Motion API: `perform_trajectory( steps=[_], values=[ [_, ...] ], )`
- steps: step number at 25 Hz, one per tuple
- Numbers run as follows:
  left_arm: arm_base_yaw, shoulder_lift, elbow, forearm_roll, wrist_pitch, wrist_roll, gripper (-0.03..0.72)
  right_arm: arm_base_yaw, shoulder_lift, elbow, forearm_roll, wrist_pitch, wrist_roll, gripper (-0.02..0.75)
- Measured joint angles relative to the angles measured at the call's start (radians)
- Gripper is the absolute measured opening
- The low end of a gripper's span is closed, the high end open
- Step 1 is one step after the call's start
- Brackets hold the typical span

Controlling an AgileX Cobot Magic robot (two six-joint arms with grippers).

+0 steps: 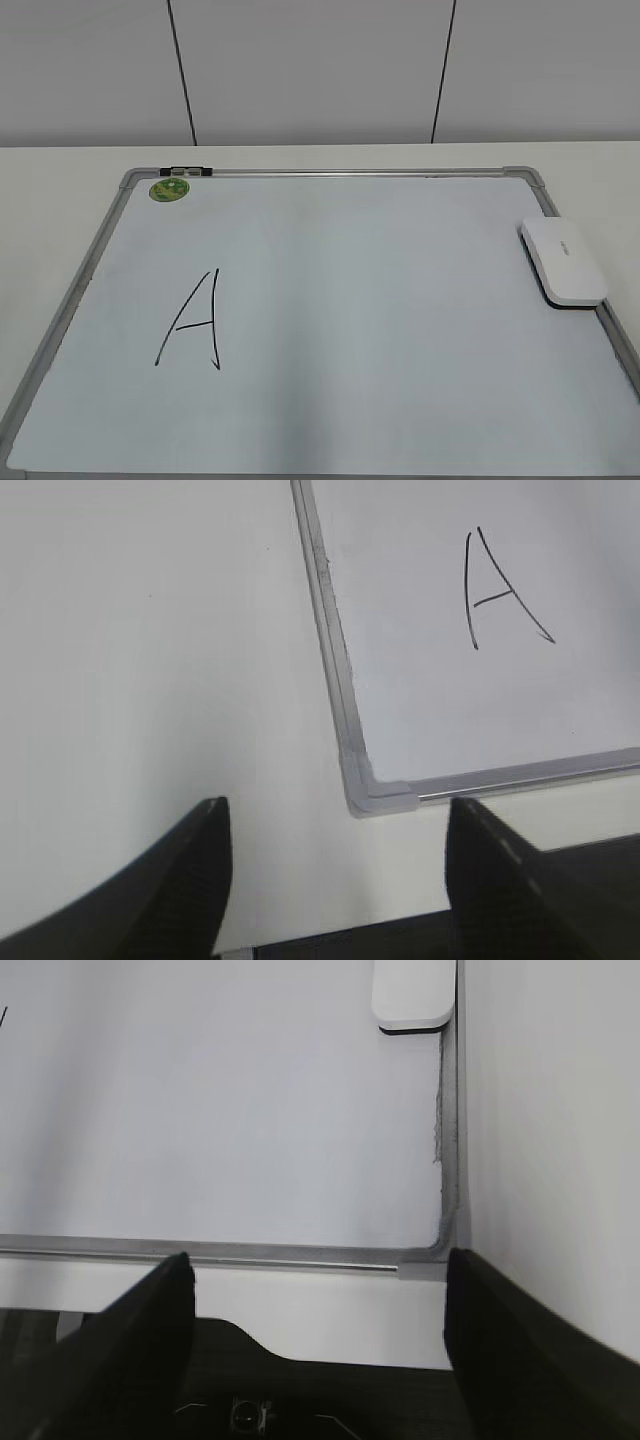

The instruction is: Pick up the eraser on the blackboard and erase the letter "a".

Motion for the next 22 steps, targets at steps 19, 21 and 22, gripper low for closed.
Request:
perform_trajectory(
  steps=[19, 21, 22],
  values=[
    [-0.006, -0.251, 0.097, 0.032, 0.017, -0.001, 0.435, 0.0, -0.337, 0.117, -0.113, 0.05, -0.04, 0.575],
    [-0.006, -0.251, 0.1, 0.032, 0.011, -0.001, 0.422, 0.0, -0.337, 0.12, -0.113, 0.047, -0.042, 0.575],
    [-0.006, -0.251, 0.101, 0.032, 0.008, -0.001, 0.415, 0.0, -0.337, 0.12, -0.115, 0.044, -0.045, 0.575]
  ],
)
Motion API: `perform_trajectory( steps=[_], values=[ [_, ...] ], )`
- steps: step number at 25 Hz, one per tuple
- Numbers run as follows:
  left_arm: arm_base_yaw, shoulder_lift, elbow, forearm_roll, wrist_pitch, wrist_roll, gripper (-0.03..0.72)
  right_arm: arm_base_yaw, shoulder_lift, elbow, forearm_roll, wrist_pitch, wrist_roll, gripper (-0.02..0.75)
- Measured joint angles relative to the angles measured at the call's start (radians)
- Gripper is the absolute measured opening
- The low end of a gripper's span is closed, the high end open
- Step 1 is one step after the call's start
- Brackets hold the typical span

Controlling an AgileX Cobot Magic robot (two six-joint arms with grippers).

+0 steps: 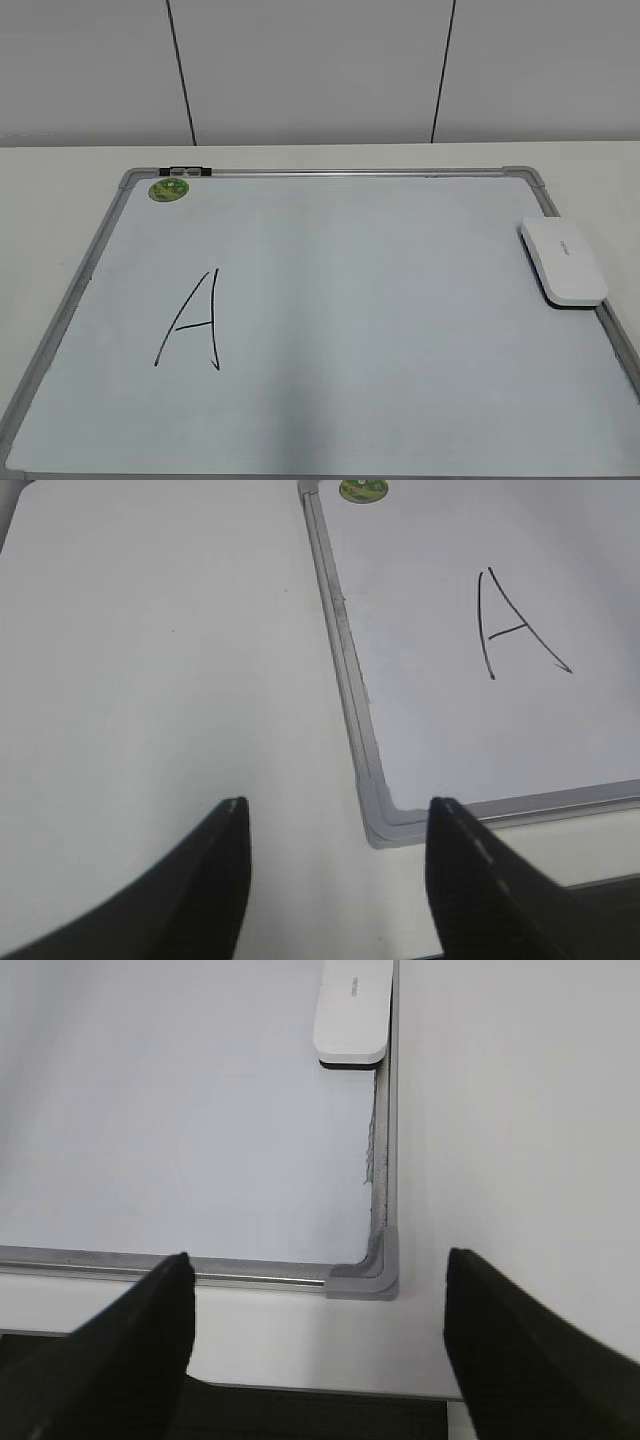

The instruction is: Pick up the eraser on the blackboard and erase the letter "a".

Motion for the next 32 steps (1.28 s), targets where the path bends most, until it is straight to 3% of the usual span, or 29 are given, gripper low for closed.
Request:
perform_trajectory(
  steps=[8, 20, 28, 32],
  values=[
    [0.0, 0.0, 0.0, 0.0, -0.001, 0.0, 0.358, 0.0, 0.0, 0.0, 0.0, -0.007, 0.0, 0.575],
    [0.005, -0.014, 0.0, 0.002, -0.002, 0.0, 0.335, -0.004, -0.014, 0.0, -0.002, -0.009, 0.0, 0.575],
    [0.154, -0.059, 0.0, 0.002, -0.005, 0.0, 0.318, -0.128, -0.06, 0.0, -0.002, -0.011, -0.002, 0.578],
    [0.182, -0.059, 0.003, 0.002, -0.006, 0.0, 0.316, -0.145, -0.06, 0.0, -0.002, -0.012, -0.002, 0.576]
  ],
)
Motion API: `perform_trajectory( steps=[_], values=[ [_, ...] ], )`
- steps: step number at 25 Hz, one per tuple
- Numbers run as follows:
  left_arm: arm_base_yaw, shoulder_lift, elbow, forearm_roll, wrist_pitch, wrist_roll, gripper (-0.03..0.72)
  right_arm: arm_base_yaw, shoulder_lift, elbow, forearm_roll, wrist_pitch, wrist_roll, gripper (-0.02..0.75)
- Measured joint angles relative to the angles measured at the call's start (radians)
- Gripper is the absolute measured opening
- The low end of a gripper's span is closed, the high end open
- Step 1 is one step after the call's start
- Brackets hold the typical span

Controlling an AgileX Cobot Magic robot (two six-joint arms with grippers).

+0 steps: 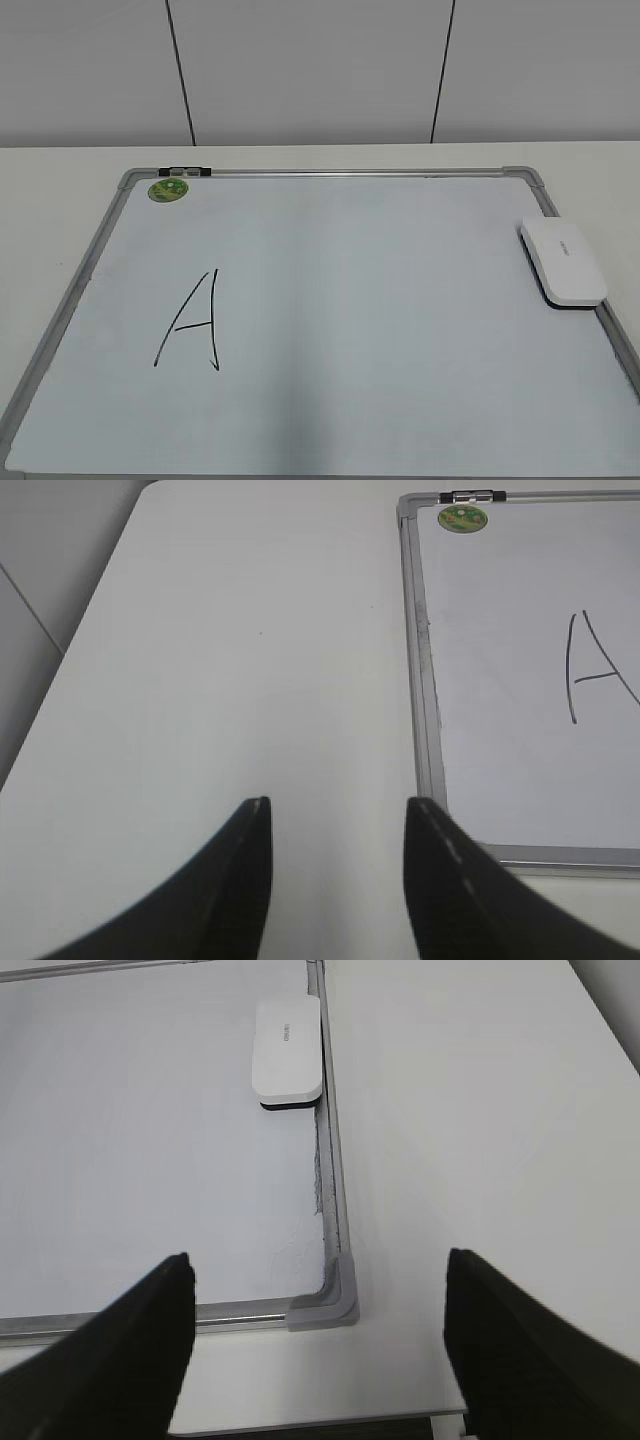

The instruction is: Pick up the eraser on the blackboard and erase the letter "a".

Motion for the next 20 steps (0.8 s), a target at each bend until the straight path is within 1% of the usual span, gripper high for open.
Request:
perform_trajectory(
  steps=[14, 20],
  values=[
    [0.005, 0.0, 0.0, 0.0, -0.001, 0.0, 0.316, 0.0, 0.0, 0.0, -0.001, 0.0, 0.0, 0.575],
    [0.005, 0.0, 0.0, 0.0, -0.001, 0.0, 0.303, 0.0, 0.0, 0.0, -0.001, 0.0, 0.0, 0.575]
  ],
)
